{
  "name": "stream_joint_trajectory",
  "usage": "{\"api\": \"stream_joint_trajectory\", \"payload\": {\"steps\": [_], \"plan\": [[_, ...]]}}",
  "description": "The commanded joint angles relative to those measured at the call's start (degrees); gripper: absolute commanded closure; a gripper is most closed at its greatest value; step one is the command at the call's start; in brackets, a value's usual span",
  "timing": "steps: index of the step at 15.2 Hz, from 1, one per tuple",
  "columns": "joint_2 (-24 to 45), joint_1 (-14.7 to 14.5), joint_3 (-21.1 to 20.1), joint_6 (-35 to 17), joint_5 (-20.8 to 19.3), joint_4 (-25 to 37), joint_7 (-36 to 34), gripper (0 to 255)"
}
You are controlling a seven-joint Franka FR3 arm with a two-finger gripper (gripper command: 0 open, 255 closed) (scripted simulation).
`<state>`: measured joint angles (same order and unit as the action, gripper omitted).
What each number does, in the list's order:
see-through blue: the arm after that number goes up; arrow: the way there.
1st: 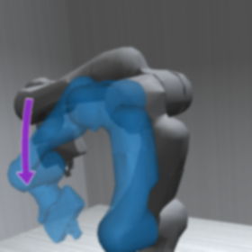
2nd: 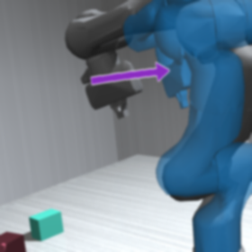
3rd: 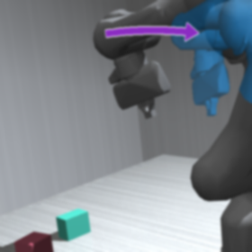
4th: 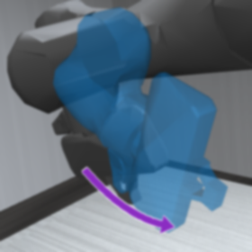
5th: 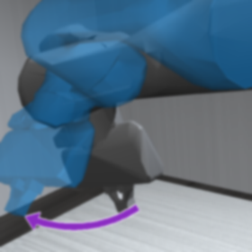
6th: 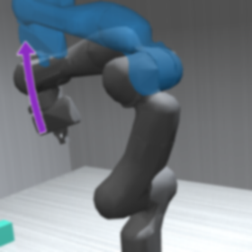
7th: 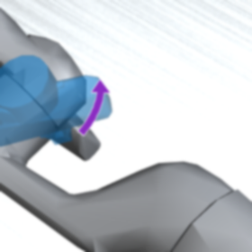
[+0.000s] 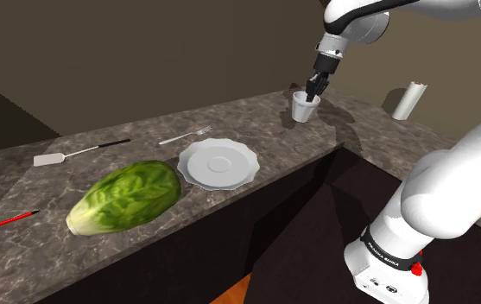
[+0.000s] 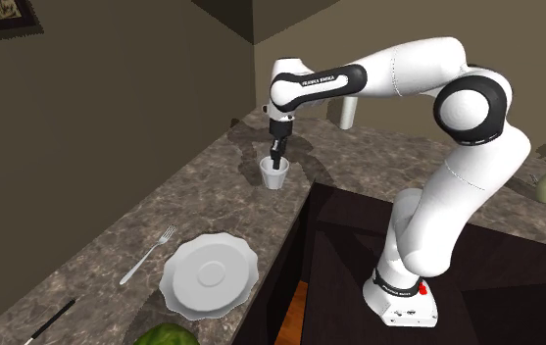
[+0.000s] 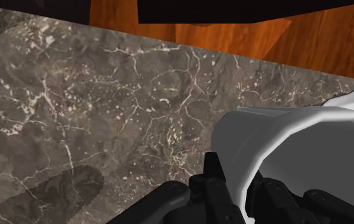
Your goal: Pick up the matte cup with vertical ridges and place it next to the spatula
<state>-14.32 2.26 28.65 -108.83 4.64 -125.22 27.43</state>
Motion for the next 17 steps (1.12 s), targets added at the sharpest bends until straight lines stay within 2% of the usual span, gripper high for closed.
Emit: {"api": "stream_joint_trajectory", "payload": {"steps": [1,9,17], "plan": [[-0.43,-0.04,-0.24,1.39,-0.17,1.04,-0.50,255],[3.26,-5.08,-6.39,-3.11,3.48,1.32,-9.42,255],[10.28,-10.03,-11.63,-6.66,7.12,5.92,-17.29,255]]}}
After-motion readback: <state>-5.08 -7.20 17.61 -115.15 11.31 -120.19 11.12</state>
